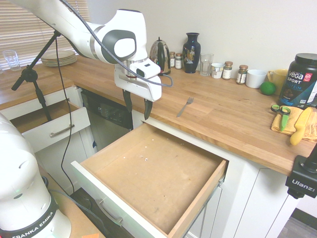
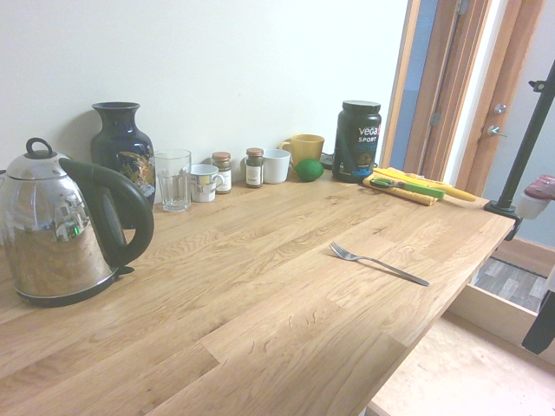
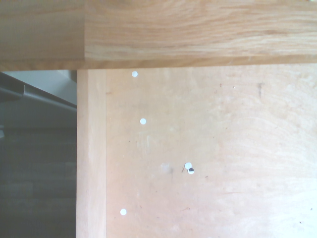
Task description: Put fork in the drawer
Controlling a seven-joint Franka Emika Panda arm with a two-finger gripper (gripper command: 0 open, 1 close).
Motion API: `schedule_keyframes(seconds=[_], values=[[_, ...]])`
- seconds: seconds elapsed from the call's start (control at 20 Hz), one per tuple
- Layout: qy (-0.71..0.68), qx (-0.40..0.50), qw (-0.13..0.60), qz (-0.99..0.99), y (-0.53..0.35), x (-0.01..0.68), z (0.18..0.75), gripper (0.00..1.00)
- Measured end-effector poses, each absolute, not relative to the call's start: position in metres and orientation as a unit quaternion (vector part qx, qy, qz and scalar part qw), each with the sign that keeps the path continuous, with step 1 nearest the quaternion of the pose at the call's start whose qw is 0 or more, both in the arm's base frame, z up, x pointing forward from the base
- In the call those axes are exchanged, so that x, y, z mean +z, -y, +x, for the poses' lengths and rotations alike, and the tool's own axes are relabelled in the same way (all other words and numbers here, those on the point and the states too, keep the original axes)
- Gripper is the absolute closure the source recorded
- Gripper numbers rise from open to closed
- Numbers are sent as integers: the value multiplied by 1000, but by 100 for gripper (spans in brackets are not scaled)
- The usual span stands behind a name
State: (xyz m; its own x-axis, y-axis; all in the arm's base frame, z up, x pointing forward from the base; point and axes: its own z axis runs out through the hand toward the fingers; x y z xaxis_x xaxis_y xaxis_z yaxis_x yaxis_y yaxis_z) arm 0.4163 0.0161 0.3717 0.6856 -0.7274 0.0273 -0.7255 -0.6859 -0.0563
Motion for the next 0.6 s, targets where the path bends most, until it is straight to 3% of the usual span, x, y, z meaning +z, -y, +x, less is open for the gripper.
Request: schedule_keyframes(seconds=[0.25,0.6], values=[[-389,-38,11,-920,-10,381,431,0],[-391,-40,-9,-919,22,395,516,0]])
